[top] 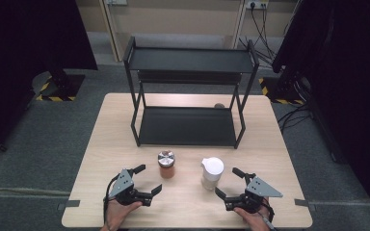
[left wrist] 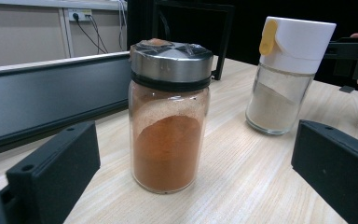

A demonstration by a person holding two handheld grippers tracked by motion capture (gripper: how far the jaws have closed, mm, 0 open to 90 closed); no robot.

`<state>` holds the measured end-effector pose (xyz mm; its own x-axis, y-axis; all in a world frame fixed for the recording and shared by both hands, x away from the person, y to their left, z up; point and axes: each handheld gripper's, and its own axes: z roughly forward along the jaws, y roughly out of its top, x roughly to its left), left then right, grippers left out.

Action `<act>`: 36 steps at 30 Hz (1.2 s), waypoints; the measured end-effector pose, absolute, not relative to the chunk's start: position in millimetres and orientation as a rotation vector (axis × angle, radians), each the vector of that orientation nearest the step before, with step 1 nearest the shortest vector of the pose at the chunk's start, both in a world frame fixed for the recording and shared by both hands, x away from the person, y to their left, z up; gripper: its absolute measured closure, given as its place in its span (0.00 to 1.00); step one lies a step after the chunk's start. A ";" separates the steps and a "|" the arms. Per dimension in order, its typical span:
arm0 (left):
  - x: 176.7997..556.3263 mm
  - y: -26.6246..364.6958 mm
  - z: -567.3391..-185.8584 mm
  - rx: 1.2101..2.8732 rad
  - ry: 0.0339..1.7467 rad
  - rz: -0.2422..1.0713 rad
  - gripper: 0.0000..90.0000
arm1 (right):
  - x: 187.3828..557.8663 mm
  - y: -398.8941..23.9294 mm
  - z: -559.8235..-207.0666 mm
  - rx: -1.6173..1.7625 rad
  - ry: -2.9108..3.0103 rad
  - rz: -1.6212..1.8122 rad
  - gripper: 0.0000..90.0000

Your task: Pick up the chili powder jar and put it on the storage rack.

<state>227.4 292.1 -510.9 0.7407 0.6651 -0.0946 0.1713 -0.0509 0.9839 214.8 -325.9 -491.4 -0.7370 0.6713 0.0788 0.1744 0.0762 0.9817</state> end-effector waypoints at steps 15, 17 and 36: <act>227.6 291.2 -511.5 1.593 0.692 0.455 0.00 | 214.5 -325.9 -492.6 0.844 1.958 1.707 0.00; 227.8 290.8 -511.0 1.591 0.694 0.460 0.00 | 214.6 -326.1 -492.8 0.845 1.958 1.708 0.00; 246.6 271.5 -499.6 1.632 0.690 0.494 0.00 | 215.7 -326.1 -494.4 0.857 1.952 1.716 0.00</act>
<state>246.6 271.5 -499.6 0.7308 0.6800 -0.0597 0.1619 -0.0877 0.9829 215.7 -326.1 -494.4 -0.7310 0.6755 0.0962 0.1820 0.0572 0.9816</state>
